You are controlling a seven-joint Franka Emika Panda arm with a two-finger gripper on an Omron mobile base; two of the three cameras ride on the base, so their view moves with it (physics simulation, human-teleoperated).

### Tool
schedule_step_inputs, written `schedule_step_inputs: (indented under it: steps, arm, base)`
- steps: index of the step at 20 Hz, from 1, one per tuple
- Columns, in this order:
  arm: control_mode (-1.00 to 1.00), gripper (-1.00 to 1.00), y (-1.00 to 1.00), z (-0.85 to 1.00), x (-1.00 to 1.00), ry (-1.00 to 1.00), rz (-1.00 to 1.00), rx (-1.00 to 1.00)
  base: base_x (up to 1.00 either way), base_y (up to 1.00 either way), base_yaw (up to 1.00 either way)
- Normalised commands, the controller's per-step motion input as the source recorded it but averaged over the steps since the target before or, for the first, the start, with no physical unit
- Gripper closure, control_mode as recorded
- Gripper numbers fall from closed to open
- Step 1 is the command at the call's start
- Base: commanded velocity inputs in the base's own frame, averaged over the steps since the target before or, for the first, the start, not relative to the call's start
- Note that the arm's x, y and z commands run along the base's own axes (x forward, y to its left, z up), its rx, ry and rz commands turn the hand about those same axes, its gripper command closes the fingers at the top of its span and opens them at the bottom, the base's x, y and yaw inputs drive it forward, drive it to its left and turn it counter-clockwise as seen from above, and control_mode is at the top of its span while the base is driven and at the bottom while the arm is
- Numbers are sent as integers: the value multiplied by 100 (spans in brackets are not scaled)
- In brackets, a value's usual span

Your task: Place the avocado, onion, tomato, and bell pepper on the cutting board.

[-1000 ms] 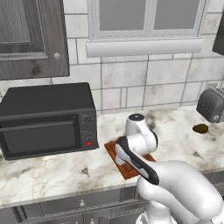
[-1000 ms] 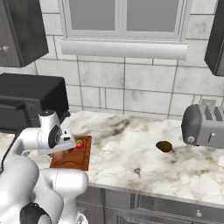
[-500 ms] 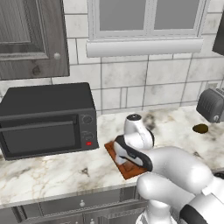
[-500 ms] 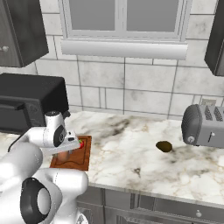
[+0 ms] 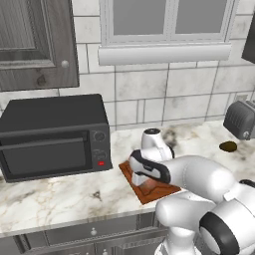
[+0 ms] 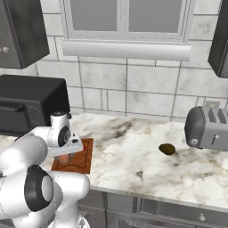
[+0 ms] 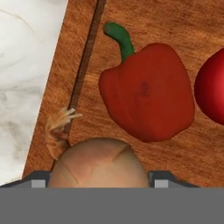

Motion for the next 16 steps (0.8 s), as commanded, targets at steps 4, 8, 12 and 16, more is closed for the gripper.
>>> schedule_step_inputs:
  steps: [4, 8, 12, 16]
  arm:
    - [-100, -100, -22, -25, -10, -4, 0, 0]
    - [-100, -100, -25, -1, -12, -8, 0, 0]
    - [-100, -100, -18, -1, -20, -9, 0, 0]
    - [-100, -100, -1, -7, -16, -7, 0, 0]
  base:
    - [0, 0, 0]
    - [0, 0, 0]
    - [0, 0, 0]
    - [0, 0, 0]
